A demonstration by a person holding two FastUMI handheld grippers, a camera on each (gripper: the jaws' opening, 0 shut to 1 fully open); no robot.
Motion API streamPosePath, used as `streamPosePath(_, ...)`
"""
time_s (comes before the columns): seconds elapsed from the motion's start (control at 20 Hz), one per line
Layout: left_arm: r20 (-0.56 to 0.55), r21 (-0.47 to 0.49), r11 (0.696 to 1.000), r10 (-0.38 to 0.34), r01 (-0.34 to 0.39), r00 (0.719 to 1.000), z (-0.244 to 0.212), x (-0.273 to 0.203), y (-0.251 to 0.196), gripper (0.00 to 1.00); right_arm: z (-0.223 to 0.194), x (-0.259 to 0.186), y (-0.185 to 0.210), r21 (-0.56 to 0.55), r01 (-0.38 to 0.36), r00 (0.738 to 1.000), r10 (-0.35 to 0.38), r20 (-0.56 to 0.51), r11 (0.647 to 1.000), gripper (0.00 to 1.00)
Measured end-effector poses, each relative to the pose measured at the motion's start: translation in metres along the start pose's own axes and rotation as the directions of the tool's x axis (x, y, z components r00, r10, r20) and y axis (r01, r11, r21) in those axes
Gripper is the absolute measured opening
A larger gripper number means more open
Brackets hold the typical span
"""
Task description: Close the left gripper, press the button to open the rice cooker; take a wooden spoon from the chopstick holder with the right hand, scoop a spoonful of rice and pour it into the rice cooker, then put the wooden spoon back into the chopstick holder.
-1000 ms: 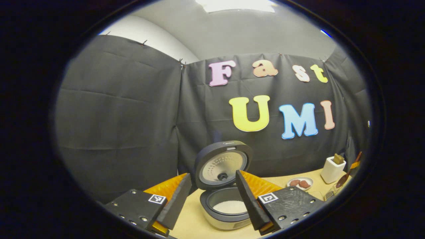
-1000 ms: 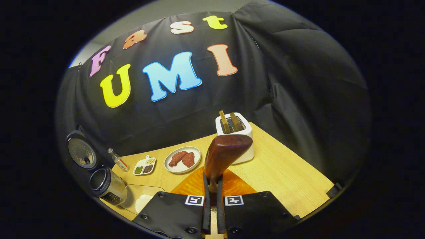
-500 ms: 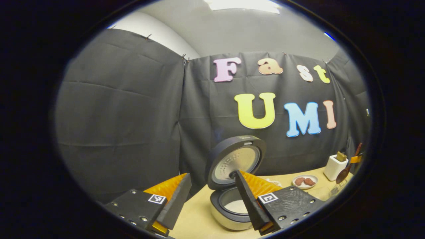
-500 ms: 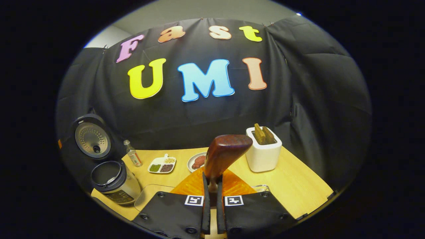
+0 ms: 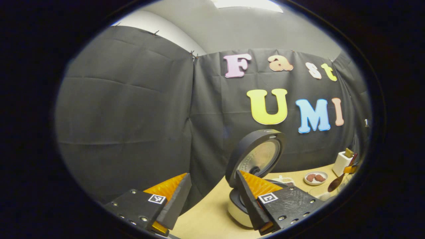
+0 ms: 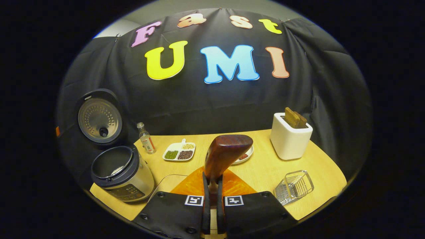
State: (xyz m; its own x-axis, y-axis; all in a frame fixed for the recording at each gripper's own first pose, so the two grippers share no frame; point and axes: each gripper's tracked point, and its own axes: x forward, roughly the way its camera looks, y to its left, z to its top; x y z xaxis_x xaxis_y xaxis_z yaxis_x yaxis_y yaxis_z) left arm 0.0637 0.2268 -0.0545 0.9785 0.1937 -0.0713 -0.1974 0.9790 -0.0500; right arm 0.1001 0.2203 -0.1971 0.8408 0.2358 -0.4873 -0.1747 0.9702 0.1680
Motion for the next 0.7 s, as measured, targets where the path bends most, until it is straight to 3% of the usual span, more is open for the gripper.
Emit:
streamPosePath(0.45, -0.006, 0.014, 0.999, 0.030, -0.030, 1.000, -0.006, 0.008, 0.027, 0.84, -0.057, 0.028, 0.045, -0.056, -0.049, 0.992, 0.042, -0.123, 0.997, 0.09)
streamPosePath(0.65, -0.012, -0.010, 0.999, 0.030, -0.031, 0.999, -0.009, 0.007, 0.030, 0.85, -0.064, 0.021, 0.060, -0.102, -0.075, 0.991, 0.063, -0.116, 0.992, 0.09)
streamPosePath(0.7, -0.013, -0.012, 1.000, 0.029, -0.029, 1.000, -0.010, 0.007, 0.030, 0.85, -0.067, 0.021, 0.063, -0.096, -0.087, 0.989, 0.075, -0.125, 0.992, 0.05)
